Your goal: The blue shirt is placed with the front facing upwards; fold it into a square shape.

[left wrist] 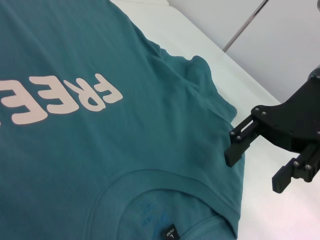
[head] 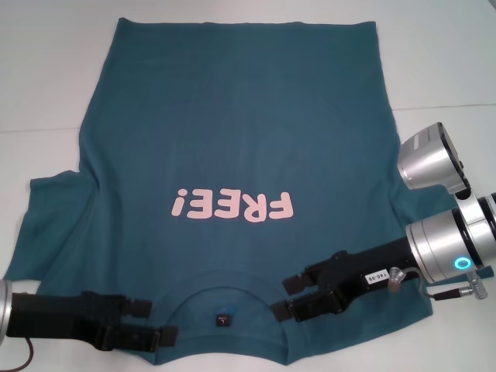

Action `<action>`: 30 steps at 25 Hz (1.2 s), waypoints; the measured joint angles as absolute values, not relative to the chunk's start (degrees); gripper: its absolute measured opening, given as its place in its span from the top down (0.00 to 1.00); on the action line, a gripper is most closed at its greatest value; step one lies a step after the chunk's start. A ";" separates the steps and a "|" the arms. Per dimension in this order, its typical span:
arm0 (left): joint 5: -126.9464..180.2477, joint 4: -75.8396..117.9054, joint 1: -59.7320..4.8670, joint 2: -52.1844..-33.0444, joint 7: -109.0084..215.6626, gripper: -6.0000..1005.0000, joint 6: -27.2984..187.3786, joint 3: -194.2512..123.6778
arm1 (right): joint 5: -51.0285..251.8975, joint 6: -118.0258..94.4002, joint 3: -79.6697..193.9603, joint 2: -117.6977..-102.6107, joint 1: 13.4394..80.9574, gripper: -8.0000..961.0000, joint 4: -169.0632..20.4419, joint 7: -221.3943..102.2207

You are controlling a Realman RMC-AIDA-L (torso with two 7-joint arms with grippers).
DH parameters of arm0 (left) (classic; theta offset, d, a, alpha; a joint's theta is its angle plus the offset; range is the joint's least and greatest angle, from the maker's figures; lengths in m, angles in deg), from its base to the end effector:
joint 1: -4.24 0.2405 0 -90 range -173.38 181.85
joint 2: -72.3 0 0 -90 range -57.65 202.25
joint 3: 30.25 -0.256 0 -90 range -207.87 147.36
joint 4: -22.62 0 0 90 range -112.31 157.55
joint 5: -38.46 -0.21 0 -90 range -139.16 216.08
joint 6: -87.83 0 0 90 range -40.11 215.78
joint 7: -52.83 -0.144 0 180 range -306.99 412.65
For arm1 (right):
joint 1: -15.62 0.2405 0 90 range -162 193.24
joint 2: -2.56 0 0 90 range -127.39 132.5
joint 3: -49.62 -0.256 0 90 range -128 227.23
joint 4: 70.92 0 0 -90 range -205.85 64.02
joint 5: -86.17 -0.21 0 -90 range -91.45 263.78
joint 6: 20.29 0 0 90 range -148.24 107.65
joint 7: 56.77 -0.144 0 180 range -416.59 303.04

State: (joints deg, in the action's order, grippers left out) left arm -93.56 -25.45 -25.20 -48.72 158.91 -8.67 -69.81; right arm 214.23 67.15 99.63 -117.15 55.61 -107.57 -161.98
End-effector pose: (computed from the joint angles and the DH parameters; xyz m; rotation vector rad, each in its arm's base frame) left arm -0.2728 0.3067 0.0001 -2.8069 -1.1949 -0.3736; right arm 0.2270 0.3434 -0.0416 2.9467 -1.0289 -0.2773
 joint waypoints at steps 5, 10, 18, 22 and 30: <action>-93.55 -25.45 -25.20 -48.77 158.92 0.07 -8.67 -69.89 | 214.23 67.15 99.63 -117.12 55.61 0.29 -107.48 -161.97; -93.55 -25.45 -25.20 -48.80 158.92 0.07 -8.68 -69.90 | 214.22 67.16 99.63 -117.06 55.61 0.29 -107.41 -161.96; -93.07 -25.53 -25.38 -48.81 161.37 0.08 -8.18 -67.42 | 214.22 67.16 99.27 -117.06 55.61 0.29 -107.39 -162.00; -92.97 -25.64 -26.80 -48.37 169.44 0.08 -7.57 -59.89 | 213.88 67.14 98.26 -117.00 55.62 0.29 -107.60 -164.79; -89.62 -22.41 -27.52 -45.46 190.14 0.08 1.45 -47.40 | 211.85 65.59 96.03 -115.13 57.15 0.29 -108.06 -183.73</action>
State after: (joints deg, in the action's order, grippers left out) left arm -89.62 -22.41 -27.52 -45.46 190.14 1.45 -47.40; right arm 211.85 65.59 96.03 -115.13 57.15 -108.06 -183.73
